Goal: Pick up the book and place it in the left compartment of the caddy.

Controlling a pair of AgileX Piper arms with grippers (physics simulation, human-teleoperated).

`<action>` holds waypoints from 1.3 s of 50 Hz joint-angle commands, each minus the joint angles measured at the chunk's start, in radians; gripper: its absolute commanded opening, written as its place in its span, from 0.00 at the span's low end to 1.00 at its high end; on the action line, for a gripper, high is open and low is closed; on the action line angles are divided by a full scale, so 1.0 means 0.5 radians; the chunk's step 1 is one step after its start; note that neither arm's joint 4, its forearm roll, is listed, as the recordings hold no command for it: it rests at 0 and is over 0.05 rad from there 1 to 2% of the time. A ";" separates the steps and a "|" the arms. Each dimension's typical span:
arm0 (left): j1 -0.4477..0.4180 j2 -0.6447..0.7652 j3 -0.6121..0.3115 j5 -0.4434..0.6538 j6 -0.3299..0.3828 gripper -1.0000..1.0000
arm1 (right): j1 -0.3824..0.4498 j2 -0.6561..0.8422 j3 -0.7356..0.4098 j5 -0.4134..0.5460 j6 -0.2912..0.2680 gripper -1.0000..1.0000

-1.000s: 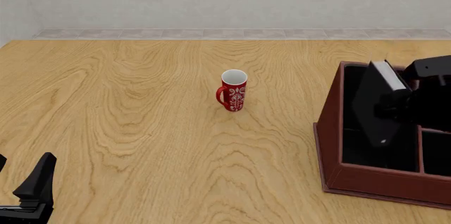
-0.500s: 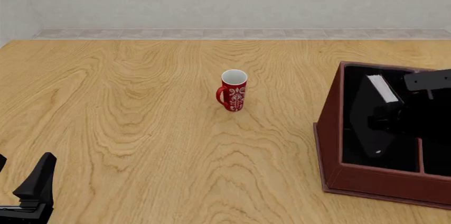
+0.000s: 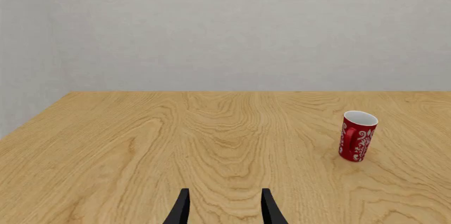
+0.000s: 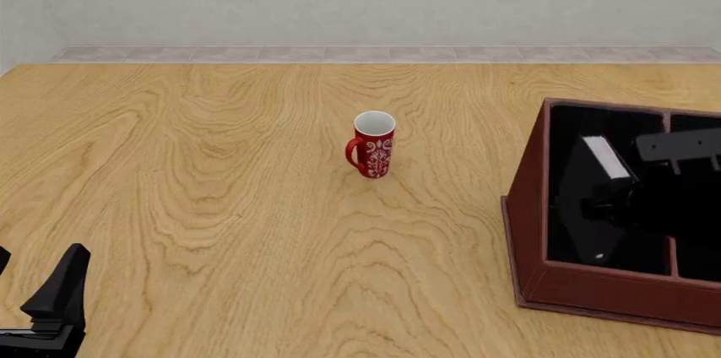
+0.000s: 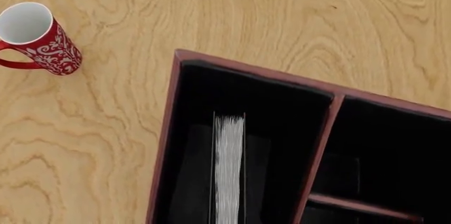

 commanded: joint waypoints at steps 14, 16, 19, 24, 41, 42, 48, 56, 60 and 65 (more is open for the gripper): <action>0.000 0.000 0.000 0.000 0.000 1.00 | -0.047 0.083 0.075 -0.123 0.050 0.00; 0.000 0.000 0.000 0.000 0.000 1.00 | -0.051 0.089 0.082 -0.132 0.052 0.00; 0.000 0.000 0.000 0.000 0.000 1.00 | -0.055 0.103 0.093 -0.147 0.053 0.00; 0.000 0.000 0.000 0.000 0.000 1.00 | -0.068 0.128 0.106 -0.176 0.044 0.00; 0.000 0.000 0.000 0.000 0.000 1.00 | -0.093 0.218 0.166 -0.273 0.050 0.00; 0.000 0.000 0.000 0.000 0.000 1.00 | -0.093 0.218 0.166 -0.273 0.050 0.00; 0.000 0.000 0.000 0.000 0.000 1.00 | -0.099 0.242 0.189 -0.309 0.050 0.00; 0.000 0.000 0.000 0.000 0.000 1.00 | -0.113 0.279 0.206 -0.348 0.060 0.00; 0.000 0.000 0.000 0.000 0.000 1.00 | -0.121 0.305 0.220 -0.374 0.062 0.00; 0.000 0.000 0.000 0.000 0.000 1.00 | -0.130 0.325 0.226 -0.393 0.061 0.00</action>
